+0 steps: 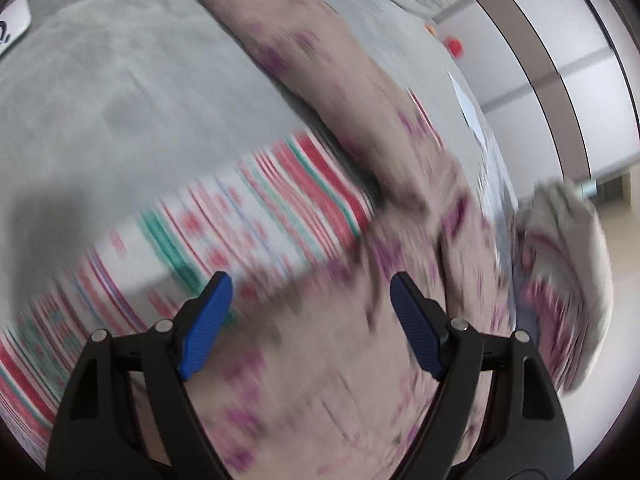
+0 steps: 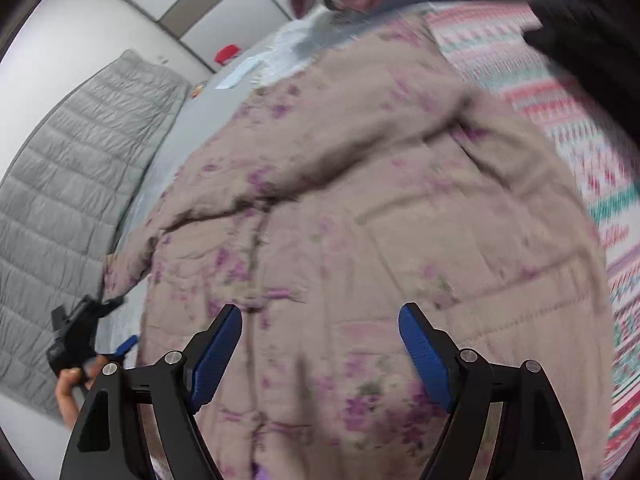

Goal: Fold large clothes

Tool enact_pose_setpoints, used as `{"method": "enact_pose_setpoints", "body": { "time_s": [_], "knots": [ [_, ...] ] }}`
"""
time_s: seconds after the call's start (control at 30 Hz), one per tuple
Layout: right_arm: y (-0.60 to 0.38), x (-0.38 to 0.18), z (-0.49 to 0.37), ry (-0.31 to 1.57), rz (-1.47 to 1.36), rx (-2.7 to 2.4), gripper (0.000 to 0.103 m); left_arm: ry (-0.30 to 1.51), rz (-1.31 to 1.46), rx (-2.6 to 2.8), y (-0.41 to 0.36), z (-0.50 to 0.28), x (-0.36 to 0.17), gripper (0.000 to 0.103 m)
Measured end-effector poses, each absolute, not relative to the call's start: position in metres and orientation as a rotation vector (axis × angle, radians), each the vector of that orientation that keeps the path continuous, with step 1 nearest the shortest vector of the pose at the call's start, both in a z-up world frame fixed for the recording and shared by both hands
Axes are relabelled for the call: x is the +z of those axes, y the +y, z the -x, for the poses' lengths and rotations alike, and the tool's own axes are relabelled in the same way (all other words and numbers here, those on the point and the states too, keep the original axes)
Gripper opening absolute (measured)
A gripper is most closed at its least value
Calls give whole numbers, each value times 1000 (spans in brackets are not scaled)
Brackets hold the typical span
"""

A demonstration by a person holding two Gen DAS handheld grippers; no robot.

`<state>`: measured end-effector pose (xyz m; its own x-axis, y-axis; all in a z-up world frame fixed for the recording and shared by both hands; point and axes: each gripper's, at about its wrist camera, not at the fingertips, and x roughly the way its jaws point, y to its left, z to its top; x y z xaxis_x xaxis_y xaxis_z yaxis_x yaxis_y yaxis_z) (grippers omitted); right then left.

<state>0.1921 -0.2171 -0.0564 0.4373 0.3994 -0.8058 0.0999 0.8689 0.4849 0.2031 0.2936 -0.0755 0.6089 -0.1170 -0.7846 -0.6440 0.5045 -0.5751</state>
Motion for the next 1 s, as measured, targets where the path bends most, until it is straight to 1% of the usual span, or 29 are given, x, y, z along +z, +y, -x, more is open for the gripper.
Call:
{"method": "enact_pose_setpoints", "body": {
  "time_s": [0.13, 0.27, 0.43, 0.57, 0.7, 0.77, 0.9, 0.97, 1.0],
  "knots": [
    [-231, -57, -192, 1069, -541, 181, 82, 828, 1093, 400, 351, -212, -72, 81],
    [-242, -37, -183, 961, -506, 144, 82, 777, 1144, 462, 406, -229, -72, 81],
    [-239, -30, -180, 942, -458, 127, 82, 707, 1157, 563, 458, -256, -79, 81],
    [-235, -32, -179, 954, -462, 147, 82, 702, 1186, 601, 479, -282, -98, 81],
    [-230, -32, -178, 952, -447, 143, 82, 676, 1219, 629, 483, -301, -116, 82],
    [-228, -33, -178, 952, -448, 140, 82, 641, 1167, 648, 480, -308, -115, 87],
    [-231, -34, -179, 957, -454, 132, 82, 617, 1071, 670, 474, -323, -112, 87],
    [-233, -35, -179, 958, -470, 131, 82, 620, 1011, 680, 469, -329, -110, 76],
    [-235, -36, -180, 959, -480, 132, 82, 630, 986, 685, 469, -332, -110, 59]
  ]
}}
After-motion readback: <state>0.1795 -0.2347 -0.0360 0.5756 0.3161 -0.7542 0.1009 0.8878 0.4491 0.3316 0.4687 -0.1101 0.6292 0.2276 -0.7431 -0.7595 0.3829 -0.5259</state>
